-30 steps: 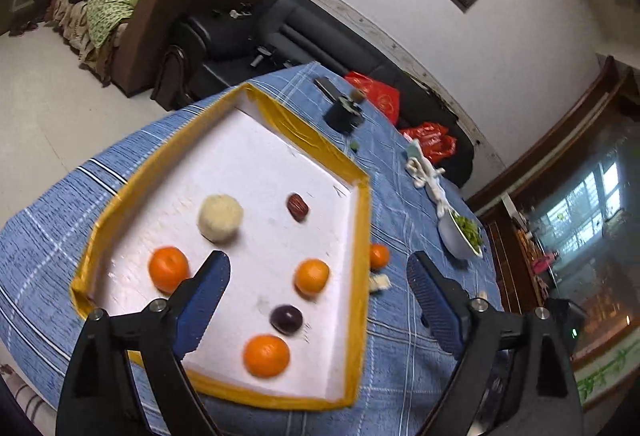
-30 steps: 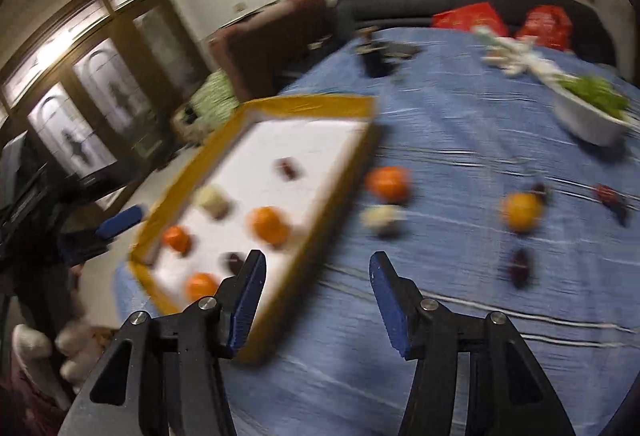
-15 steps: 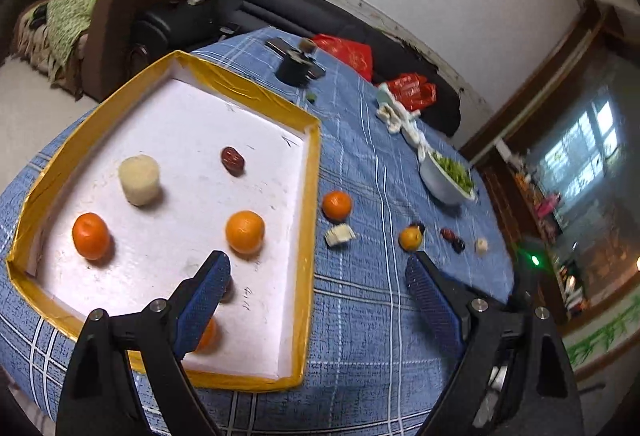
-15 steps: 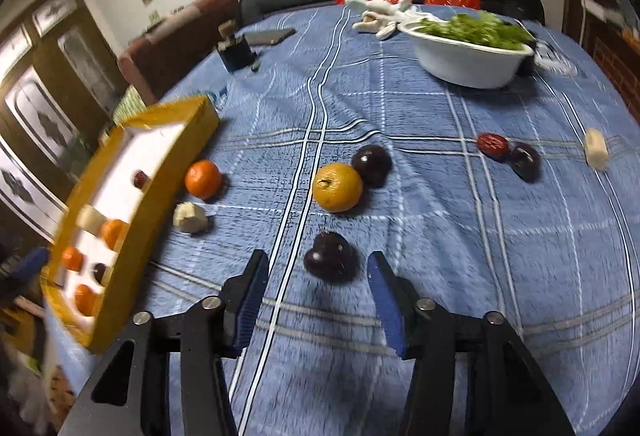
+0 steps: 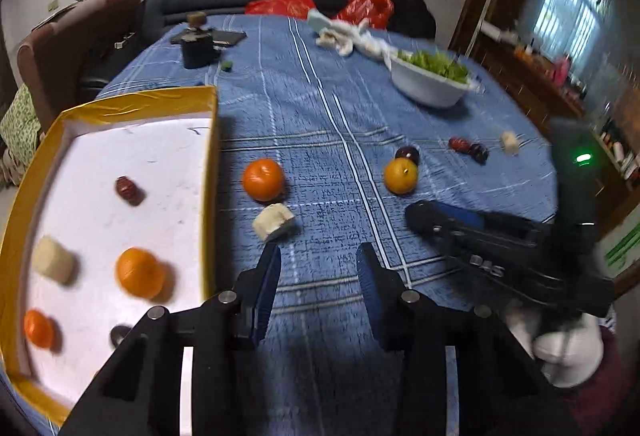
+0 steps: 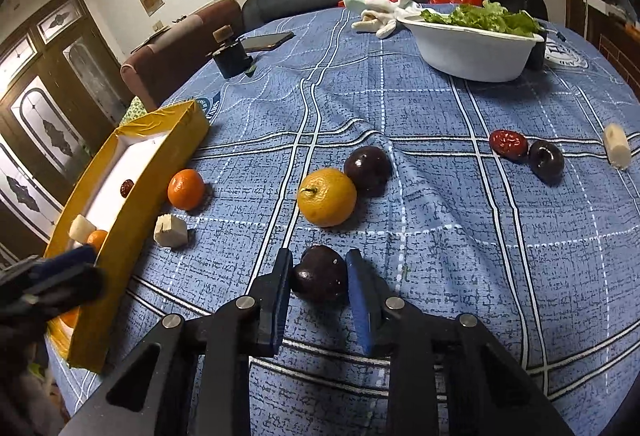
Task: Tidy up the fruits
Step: 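Grasp a dark plum with the right gripper while the left grasps a pale bun slice, then carry the plum and bun slice over the tray and open both grippers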
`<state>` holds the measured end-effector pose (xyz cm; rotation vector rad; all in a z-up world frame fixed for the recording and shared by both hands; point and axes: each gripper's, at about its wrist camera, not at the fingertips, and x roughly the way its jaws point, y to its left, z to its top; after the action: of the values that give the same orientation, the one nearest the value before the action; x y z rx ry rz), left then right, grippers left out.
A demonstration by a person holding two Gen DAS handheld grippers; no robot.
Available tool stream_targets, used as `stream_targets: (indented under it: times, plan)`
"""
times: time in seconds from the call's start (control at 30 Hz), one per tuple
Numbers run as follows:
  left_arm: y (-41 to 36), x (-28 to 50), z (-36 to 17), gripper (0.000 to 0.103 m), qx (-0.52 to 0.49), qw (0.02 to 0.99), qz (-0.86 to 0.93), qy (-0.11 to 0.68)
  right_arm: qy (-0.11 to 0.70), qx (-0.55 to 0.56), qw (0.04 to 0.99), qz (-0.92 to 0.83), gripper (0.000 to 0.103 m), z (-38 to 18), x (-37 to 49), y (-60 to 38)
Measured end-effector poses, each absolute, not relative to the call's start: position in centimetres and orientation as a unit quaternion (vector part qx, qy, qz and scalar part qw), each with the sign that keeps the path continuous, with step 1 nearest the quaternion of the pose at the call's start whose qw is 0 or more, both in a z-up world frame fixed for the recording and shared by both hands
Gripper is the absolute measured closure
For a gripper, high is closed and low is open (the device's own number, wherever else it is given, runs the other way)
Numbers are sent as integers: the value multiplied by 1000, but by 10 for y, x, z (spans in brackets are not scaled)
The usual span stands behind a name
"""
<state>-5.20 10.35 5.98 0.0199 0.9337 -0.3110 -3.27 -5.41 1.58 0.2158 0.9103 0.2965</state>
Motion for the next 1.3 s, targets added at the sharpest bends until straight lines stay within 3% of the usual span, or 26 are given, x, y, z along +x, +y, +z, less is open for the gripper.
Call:
stream_targets:
  times: [0.27, 0.4, 0.57, 0.67, 1.0, 1.3]
  plan:
    - [97, -4, 38, 64, 53, 872, -116, 473, 434, 136, 878, 149, 73, 22, -33, -64]
    - [97, 5, 34, 53, 65, 867, -103, 482, 434, 140, 877, 153, 73, 23, -34, -63]
    - [91, 6, 26, 51, 102, 861, -85, 490, 437, 145, 874, 153, 73, 22, -34, -63]
    - [96, 1, 28, 74, 110, 868, -63, 480, 438, 147, 874, 151, 73, 22, -35, -64]
    - [143, -30, 68, 74, -31, 894, -80, 439, 428, 156, 875, 165, 73, 27, -38, -65]
    - [231, -68, 87, 74, -148, 906, -19, 397, 413, 155, 882, 163, 73, 30, -45, -60]
